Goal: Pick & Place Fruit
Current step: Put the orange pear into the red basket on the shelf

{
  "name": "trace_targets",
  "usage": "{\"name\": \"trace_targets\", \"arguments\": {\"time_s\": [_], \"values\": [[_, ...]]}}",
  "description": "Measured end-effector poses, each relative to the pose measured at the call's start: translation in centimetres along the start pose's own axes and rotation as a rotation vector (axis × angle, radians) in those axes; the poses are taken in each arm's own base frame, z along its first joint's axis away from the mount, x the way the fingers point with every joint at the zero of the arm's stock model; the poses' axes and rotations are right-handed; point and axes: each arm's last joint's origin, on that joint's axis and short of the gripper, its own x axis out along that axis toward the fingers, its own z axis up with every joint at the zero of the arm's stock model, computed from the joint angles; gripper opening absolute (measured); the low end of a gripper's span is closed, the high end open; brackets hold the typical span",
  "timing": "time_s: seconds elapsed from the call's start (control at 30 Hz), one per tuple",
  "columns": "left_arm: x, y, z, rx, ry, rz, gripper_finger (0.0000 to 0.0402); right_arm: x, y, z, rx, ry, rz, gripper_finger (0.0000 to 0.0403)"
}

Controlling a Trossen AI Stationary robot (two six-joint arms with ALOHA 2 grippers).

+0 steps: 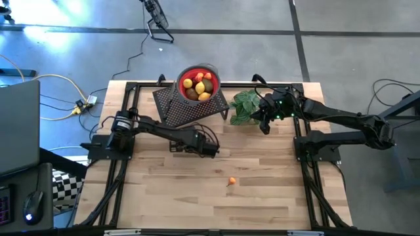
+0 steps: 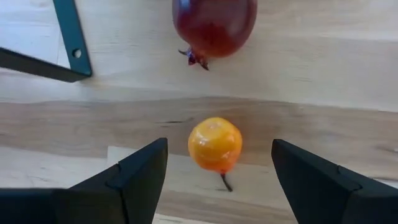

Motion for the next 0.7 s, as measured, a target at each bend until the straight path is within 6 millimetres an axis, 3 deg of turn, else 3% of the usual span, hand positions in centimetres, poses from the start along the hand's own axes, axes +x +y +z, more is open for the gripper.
{"name": "trace_targets", "arguments": {"time_s": [0.23,0.7], "values": [[0.0,0.0,0.0,0.022,0.006,0.004,0.0282,0.0,0.0,0.0,0.0,0.0,0.0,0.0002],[2.3,0.6,-0.7,0.011,0.007,-0.018,0.0282,0.0,0.0,0.0,0.0,0.0,0.0,0.0002]]}}
